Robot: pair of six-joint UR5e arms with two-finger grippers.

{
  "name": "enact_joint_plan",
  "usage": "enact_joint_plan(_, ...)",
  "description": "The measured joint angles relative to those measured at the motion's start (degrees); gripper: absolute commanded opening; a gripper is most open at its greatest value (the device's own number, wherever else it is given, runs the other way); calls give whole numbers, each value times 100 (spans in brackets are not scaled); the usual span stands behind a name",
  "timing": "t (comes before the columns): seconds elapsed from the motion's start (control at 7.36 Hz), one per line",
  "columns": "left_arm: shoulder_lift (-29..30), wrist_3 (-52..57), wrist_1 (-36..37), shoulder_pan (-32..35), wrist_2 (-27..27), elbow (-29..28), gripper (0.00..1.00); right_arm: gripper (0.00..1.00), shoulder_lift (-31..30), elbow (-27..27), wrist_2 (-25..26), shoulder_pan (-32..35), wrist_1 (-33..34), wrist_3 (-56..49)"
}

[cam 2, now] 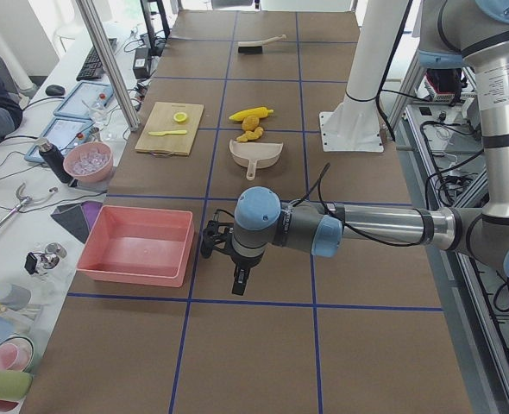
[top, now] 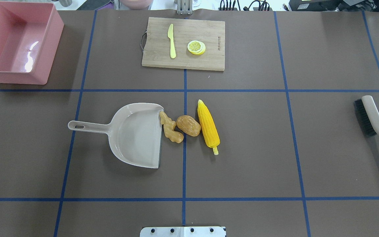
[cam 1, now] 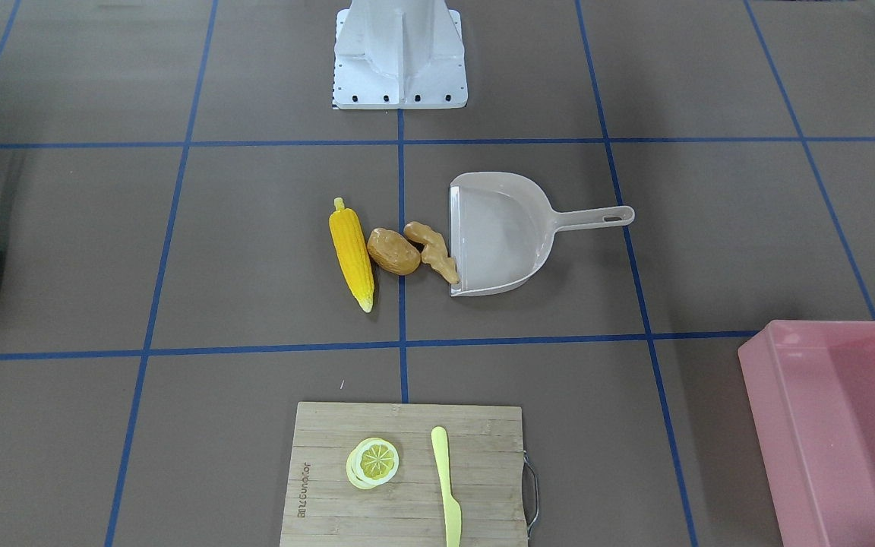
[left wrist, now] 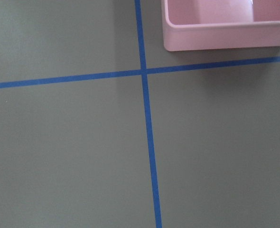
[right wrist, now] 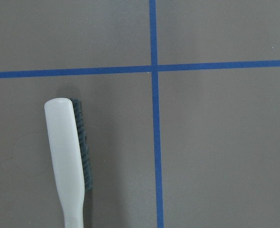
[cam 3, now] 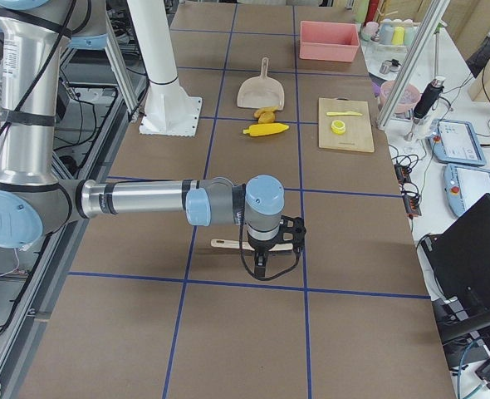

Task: Sweep and dump trash into bin

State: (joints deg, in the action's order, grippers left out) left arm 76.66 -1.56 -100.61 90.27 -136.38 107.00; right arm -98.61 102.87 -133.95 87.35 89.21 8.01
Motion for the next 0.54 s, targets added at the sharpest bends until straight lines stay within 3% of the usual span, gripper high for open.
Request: enact_joint_plan(0.54, 192, 14, -10, -510, -5, 741, 99, 100, -63, 43, -33, 66, -1, -23)
